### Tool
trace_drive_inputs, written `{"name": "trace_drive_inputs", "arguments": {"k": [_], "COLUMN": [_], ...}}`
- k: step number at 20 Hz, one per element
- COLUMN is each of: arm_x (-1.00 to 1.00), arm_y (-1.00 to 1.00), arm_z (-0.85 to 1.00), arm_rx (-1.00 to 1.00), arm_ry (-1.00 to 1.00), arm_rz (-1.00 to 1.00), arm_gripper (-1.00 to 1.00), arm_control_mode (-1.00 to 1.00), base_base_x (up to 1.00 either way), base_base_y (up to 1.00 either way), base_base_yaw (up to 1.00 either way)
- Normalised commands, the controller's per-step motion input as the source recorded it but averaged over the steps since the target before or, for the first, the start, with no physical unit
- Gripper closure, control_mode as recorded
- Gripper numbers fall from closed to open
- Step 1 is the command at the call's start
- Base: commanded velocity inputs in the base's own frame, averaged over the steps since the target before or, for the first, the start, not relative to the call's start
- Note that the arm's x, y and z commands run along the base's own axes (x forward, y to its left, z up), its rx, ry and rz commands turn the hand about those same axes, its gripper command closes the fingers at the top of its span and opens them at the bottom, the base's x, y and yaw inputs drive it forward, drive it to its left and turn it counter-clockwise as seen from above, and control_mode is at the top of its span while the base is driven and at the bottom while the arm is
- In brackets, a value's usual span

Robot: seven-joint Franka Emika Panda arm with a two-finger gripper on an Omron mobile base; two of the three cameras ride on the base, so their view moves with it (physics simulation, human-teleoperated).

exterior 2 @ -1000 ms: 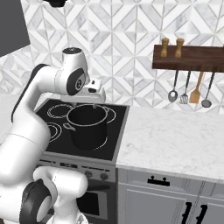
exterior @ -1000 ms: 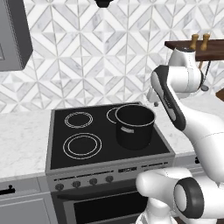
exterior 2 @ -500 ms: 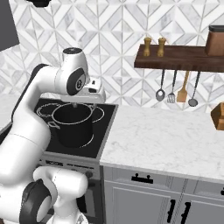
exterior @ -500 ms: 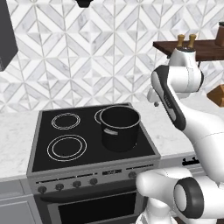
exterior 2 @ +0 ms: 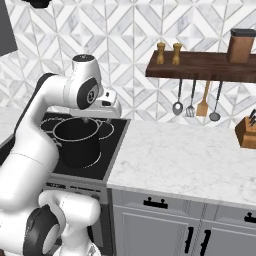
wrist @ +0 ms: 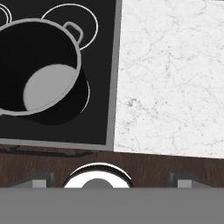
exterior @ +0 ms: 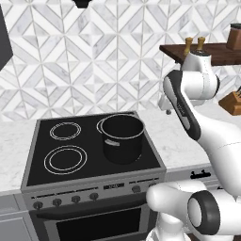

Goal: Turn off the front right burner of the stove.

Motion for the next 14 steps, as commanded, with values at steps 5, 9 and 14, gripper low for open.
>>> {"name": "trace_drive_inputs", "arguments": {"k": [5, 9, 14], "arm_x": [-0.11, -0.66, -0.82], "arm_y": [0.07, 0.56, 0.94], "arm_z": [-0.01, -0.24, -0.41], "arm_rx": [-0.01, -0.12, -0.16], "arm_ry": [0.0, 0.0, 0.05], "arm_rz": [0.02, 0.19, 0.33], "arm_gripper": [-1.0, -1.0, -1.0], "arm_control_mode": [-1.0, -1.0, -1.0], "base_base_x": [0.0, 0.0, 0.0], "base_base_y": [0.0, 0.0, 0.0], "base_base_yaw": [0.0, 0.0, 0.0]}}
